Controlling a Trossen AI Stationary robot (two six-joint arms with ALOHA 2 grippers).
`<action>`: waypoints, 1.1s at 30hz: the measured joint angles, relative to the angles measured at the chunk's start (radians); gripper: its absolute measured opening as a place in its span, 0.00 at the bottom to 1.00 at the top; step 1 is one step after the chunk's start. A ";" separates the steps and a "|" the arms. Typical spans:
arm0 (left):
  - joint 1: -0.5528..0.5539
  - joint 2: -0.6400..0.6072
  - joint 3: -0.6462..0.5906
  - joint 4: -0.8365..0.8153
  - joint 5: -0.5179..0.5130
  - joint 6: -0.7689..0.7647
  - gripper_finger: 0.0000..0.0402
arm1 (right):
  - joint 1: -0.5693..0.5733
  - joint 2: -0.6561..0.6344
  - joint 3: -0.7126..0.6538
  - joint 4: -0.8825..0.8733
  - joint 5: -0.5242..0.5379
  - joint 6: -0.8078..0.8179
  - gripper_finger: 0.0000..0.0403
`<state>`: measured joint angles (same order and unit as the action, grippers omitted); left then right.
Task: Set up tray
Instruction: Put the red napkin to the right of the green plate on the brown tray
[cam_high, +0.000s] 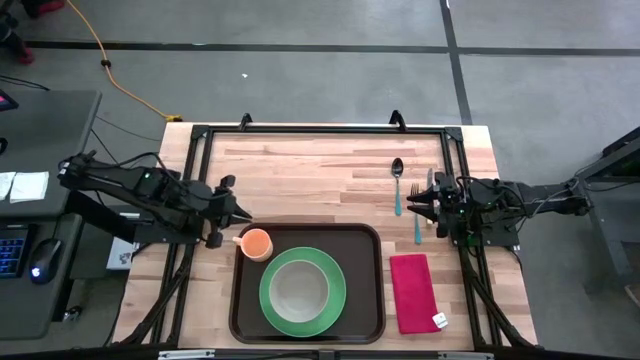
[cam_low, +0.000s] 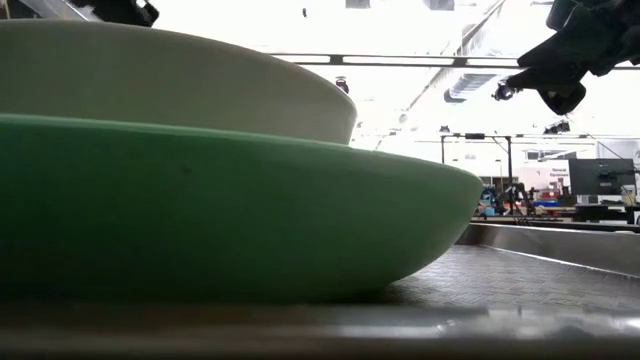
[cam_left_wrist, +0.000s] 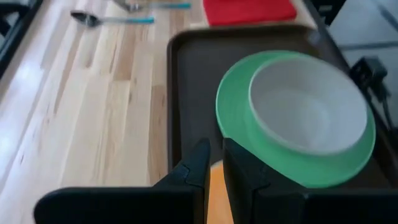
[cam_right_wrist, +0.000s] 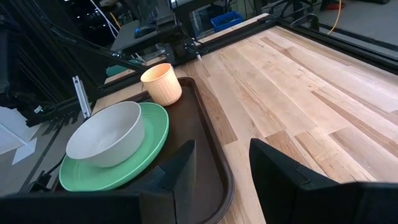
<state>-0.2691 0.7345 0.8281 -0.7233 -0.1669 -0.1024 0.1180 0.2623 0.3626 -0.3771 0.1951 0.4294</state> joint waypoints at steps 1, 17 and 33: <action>0.000 -0.010 -0.014 0.002 0.000 0.000 0.18 | 0.000 0.000 0.000 0.000 0.000 0.000 0.32; 0.000 -0.145 -0.193 0.112 -0.027 0.008 0.18 | 0.000 0.000 0.000 0.000 0.011 0.019 0.32; 0.000 -0.313 -0.370 0.205 -0.029 -0.007 0.18 | 0.000 0.000 0.000 0.000 0.042 0.045 0.32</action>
<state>-0.2689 0.4210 0.4585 -0.5182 -0.1963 -0.1097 0.1181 0.2623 0.3626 -0.3775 0.2371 0.4740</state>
